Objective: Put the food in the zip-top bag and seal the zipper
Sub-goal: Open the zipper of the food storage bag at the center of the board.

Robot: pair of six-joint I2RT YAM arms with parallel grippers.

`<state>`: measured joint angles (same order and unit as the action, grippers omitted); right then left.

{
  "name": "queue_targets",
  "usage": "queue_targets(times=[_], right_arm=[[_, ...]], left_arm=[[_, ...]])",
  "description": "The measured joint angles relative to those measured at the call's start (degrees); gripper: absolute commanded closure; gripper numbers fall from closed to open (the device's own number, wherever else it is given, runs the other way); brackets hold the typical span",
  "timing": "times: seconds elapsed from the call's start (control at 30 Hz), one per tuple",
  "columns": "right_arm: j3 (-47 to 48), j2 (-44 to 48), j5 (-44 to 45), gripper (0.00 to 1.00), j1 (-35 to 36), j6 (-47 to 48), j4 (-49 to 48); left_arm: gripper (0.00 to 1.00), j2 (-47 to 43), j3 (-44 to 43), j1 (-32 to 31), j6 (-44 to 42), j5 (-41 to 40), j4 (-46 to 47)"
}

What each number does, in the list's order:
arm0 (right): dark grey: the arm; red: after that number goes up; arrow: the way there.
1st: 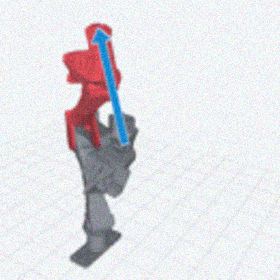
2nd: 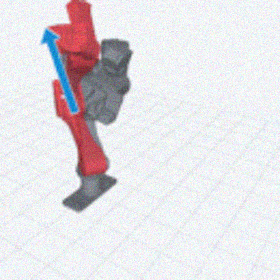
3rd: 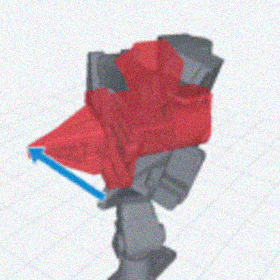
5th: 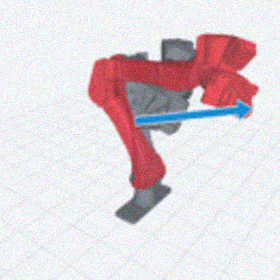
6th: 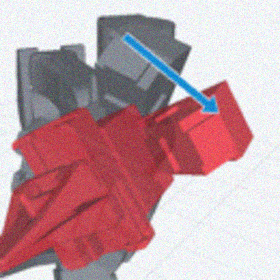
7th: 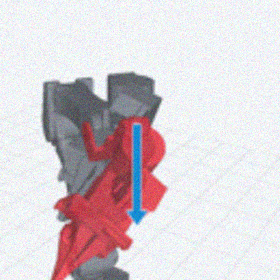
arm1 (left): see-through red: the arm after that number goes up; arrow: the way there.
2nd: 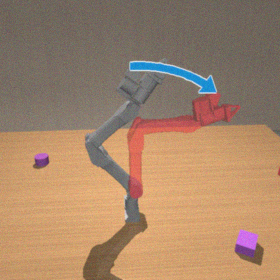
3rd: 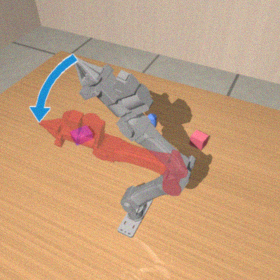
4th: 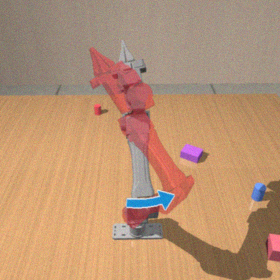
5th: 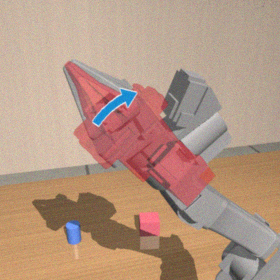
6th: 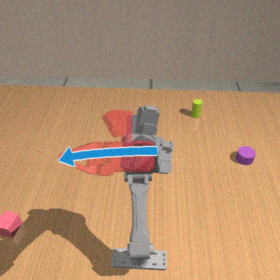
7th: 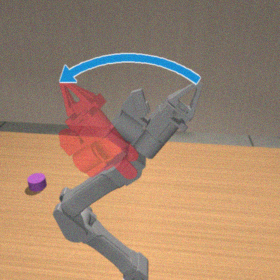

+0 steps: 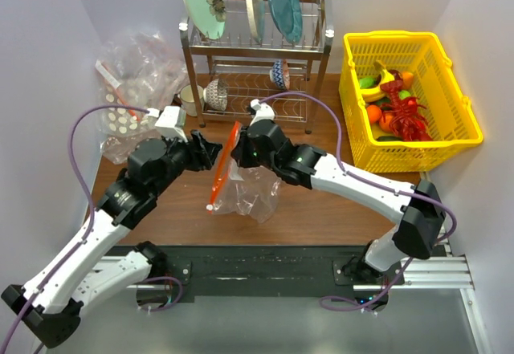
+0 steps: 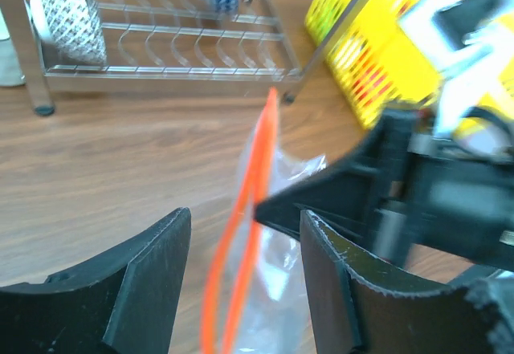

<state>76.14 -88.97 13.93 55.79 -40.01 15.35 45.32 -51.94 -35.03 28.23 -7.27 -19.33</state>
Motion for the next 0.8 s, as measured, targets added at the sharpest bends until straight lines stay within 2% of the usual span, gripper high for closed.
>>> queue_targets(times=[0.27, 0.57, 0.67, 0.7, 0.73, 0.8], right_arm=[[-1.6, 4.3, -3.6, 1.00, 0.0, 0.6, -0.1], [-1.6, 5.8, -5.2, 1.00, 0.0, 0.6, -0.1], [-1.6, 5.8, -5.8, 1.00, 0.0, 0.6, -0.2], [-1.6, 5.8, -6.0, 1.00, 0.0, 0.6, -0.1], [-1.6, 5.8, -6.0, 1.00, 0.0, 0.6, -0.1], [-1.6, 5.8, -6.0, 1.00, 0.0, 0.7, 0.0]], left_arm=[[0.41, 7.0, -1.8, 0.0, -5.4, 2.9, -5.3], [0.53, 7.0, -1.8, 0.0, -6.6, 6.6, -5.3], [0.68, 7.1, -1.7, 0.0, -6.8, 7.1, -5.2], [0.94, 7.2, -1.5, 0.0, -6.9, 7.1, -5.1], [1.00, 7.3, -1.3, 0.0, -6.9, 7.2, -5.1], [1.00, 7.3, -0.3, 0.0, -7.1, 7.0, -4.9]])
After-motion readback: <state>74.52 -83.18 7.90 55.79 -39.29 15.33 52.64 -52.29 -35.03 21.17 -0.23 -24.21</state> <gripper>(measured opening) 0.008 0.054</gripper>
